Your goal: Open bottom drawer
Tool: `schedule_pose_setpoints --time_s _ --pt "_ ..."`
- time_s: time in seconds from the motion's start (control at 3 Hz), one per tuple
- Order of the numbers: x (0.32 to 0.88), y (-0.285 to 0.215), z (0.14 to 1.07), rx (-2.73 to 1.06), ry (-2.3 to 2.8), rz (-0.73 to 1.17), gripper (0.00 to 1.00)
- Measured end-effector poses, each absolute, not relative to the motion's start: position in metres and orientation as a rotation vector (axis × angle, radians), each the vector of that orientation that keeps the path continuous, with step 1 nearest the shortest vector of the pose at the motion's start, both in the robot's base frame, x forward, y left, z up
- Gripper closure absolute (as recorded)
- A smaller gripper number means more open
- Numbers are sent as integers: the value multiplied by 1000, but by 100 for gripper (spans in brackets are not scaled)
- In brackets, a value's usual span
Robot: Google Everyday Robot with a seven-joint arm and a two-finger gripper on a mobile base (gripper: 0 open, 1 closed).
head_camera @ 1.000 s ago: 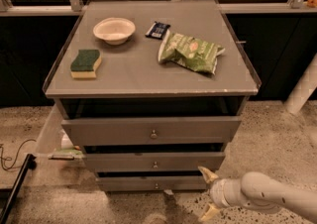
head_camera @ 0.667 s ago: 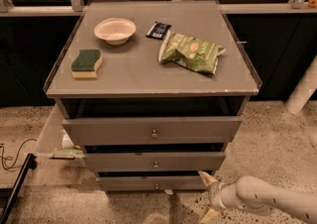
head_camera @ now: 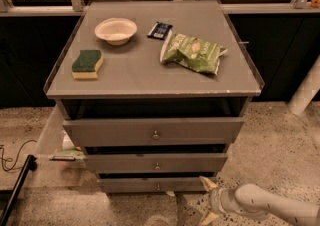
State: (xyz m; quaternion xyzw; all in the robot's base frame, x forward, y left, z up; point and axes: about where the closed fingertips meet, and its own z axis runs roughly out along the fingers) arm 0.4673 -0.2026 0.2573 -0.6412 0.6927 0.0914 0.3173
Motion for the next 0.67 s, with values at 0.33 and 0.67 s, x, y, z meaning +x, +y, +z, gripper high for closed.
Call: schedule_pose_setpoints --time_s 0.33,0.67 --pt "486 -200 242 -1628 1783 265 0" --pt "487 -200 242 -1628 1783 264 0"
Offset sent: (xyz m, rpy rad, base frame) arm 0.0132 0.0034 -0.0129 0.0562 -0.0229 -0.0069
